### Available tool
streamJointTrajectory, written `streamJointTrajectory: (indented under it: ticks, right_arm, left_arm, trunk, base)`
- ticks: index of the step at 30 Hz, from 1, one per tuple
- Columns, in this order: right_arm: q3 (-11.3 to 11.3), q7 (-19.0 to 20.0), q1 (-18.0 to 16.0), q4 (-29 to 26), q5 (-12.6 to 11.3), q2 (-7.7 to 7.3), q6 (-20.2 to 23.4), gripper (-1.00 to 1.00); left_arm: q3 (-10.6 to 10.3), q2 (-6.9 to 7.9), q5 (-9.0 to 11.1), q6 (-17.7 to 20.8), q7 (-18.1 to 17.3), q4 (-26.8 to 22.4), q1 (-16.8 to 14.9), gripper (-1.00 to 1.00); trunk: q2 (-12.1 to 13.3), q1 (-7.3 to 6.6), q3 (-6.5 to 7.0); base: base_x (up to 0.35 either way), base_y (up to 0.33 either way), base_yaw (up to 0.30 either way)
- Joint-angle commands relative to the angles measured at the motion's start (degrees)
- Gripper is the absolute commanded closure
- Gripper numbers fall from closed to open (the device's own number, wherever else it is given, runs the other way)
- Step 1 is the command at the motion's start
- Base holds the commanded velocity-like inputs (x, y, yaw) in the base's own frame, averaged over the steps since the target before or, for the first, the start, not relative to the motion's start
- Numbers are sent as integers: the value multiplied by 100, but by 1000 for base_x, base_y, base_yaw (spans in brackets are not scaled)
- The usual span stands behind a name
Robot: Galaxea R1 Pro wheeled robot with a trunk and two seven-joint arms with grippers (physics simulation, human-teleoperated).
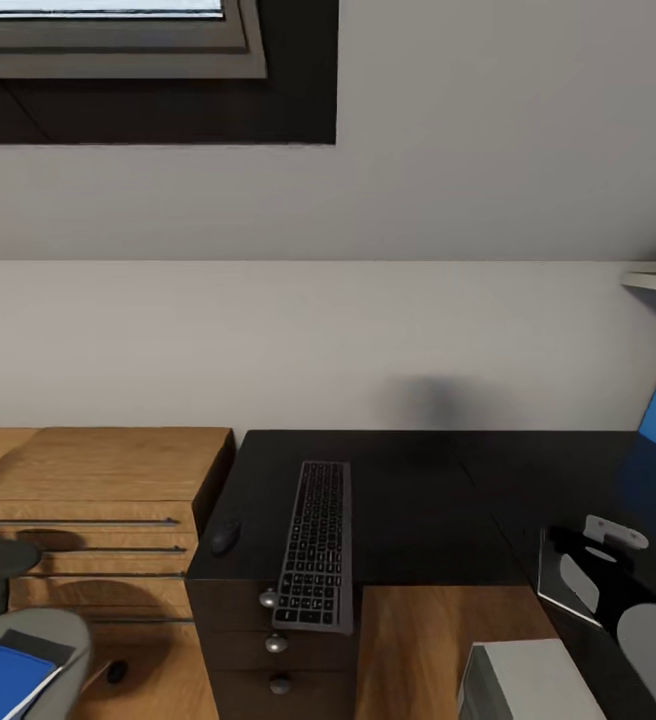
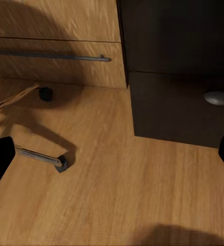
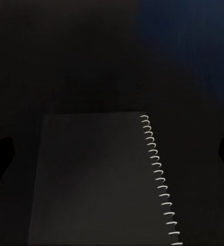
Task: In the bedroom, organize the workspace by keeping the computer under the desk, ensuring the monitor is on the desk, placing the keyboard on the desk next to the monitor, placing the mouse on the desk next to the keyboard, moving the folder from the swivel chair onto the desk next to the mouse, stacking the notebook on top of the folder with the pen on top of the notebook, and positioning the swivel chair next to the desk.
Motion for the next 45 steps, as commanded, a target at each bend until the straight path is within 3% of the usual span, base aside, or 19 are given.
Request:
streamJointTrajectory:
  ticks: [1, 22, 24, 25, 28, 30, 35, 45]
  right_arm:
    - [47, -24, -26, 38, -98, -24, 27, -100]
    - [43, -50, -37, -131, -126, -35, 48, -100]
    - [38, -47, -37, -128, -127, -54, 53, -100]
    - [20, -30, -37, -120, -137, -156, 231, -100]
    - [-43, 2, -37, -115, -165, -244, 532, -100]
    - [-199, 78, -37, -116, -238, -338, 829, -100]
    - [-379, 152, -37, -103, -302, -471, 1026, -100]
    - [-400, 160, -37, -94, -310, -498, 1070, -100]
  left_arm:
    - [-50, -1, 32, -15, 31, 3, -4, -100]
    - [-45, -47, 43, -39, 56, -8, -4, -100]
    - [-44, -57, 46, -40, 63, -9, -4, -100]
    - [-39, -68, 52, -41, 74, -12, -4, -100]
    - [-36, -72, 54, -41, 79, -13, -4, -100]
    - [-34, -74, 56, -41, 80, -14, -4, -100]
    - [-33, -83, 56, -41, 76, -14, -4, -100]
    - [-33, -86, 49, -38, 75, -14, -4, -100]
  trunk:
    - [-4, 2, -7]
    - [-4, 2, -7]
    - [-84, 46, -43]
    - [-124, 68, -61]
    - [-245, 134, -115]
    - [-325, 178, -151]
    - [-525, 288, -240]
    - [-926, 507, -420]
  base:
    - [96, -88, 0]
    - [93, -15, 0]
    - [2, 0, 0]
    - [0, 0, 0]
    - [0, 0, 0]
    - [0, 0, 0]
    - [0, 0, 0]
    - [0, 0, 0]
